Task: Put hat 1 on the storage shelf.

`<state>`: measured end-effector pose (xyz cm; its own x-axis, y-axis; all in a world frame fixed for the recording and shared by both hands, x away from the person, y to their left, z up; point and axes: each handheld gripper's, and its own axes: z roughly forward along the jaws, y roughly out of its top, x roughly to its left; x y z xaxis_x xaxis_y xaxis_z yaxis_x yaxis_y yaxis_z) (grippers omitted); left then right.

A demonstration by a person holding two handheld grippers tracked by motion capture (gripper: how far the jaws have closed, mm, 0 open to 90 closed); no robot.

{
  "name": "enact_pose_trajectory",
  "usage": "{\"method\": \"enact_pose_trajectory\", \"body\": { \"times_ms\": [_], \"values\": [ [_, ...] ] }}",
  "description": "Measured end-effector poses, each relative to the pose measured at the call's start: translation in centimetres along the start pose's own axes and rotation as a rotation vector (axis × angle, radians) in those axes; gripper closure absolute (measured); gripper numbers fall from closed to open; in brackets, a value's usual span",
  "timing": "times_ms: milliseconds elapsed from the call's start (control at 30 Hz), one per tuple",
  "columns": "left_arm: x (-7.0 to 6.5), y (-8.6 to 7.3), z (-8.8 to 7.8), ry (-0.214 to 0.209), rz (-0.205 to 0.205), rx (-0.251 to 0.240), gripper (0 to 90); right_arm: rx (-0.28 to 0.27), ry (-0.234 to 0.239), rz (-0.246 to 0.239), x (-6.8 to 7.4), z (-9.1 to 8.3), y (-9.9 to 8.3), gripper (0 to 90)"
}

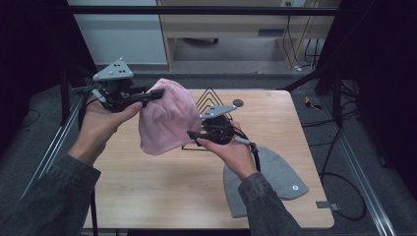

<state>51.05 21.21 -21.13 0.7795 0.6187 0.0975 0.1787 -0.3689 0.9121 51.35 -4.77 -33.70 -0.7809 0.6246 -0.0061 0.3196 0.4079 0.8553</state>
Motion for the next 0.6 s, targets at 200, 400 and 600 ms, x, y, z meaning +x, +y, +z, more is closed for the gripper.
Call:
{"method": "enact_pose_trajectory", "body": {
  "times_ms": [200,400,600],
  "values": [
    [1.4,1.1,0.7,0.019,-0.011,-0.001,75.4,-0.013,0.029,-0.022,-1.3,-0.1,1.3,78.2],
    [3.2,2.9,2.5,0.024,-0.019,-0.018,74.8,-0.030,0.011,-0.023,-3.4,-1.2,2.6,81.9],
    [4.6,4.1,4.9,0.030,-0.005,-0.027,74.1,-0.029,-0.044,-0.030,-5.6,-1.7,3.5,82.4]
  ]
}}
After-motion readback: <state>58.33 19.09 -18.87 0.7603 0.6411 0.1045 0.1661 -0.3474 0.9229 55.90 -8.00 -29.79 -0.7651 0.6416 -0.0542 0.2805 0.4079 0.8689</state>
